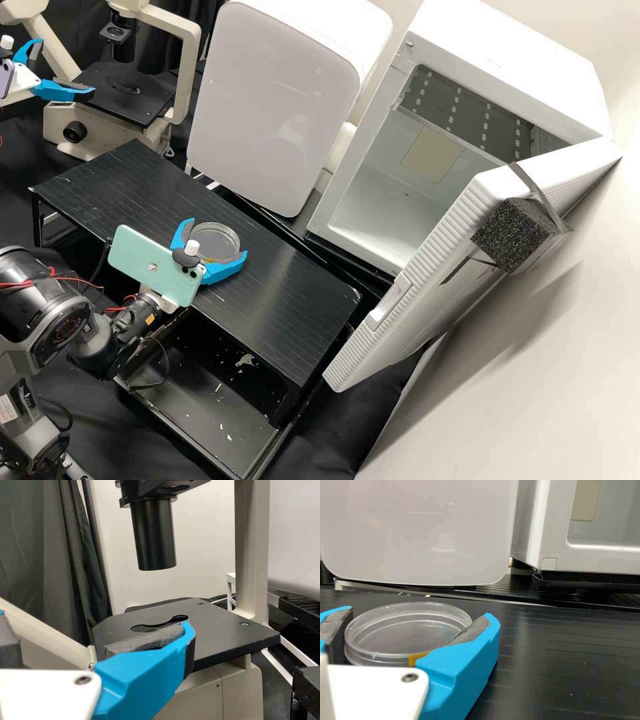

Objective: Place the petri dish in the incubator

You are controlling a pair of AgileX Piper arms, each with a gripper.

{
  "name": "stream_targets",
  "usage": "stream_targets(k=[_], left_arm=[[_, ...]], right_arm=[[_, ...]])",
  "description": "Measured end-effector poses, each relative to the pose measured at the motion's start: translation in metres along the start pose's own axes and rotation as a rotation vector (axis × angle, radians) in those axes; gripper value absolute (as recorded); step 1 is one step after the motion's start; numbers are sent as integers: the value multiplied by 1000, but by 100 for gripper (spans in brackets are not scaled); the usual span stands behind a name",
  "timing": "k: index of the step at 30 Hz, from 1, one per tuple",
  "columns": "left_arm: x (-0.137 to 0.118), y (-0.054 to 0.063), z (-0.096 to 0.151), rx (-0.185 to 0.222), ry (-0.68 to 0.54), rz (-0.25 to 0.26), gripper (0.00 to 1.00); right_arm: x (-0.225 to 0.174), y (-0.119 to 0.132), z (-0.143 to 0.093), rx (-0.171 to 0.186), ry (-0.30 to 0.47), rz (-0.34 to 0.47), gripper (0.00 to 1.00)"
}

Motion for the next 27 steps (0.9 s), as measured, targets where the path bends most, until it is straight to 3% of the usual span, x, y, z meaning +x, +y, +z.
stream_targets(k=[12, 18, 23, 27], left_arm=[[0, 0, 0, 0, 0, 0, 100], [0, 0, 0, 0, 0, 0, 100], [0, 0, 0, 0, 0, 0, 100], [0, 0, 0, 0, 0, 0, 100]], right_arm=[[-6, 16, 2, 6, 12, 23, 0], [-14, 51, 12, 27, -30, 166, 0], [-4, 87, 22, -1, -55, 299, 0], [16, 111, 36, -17, -71, 359, 0]])
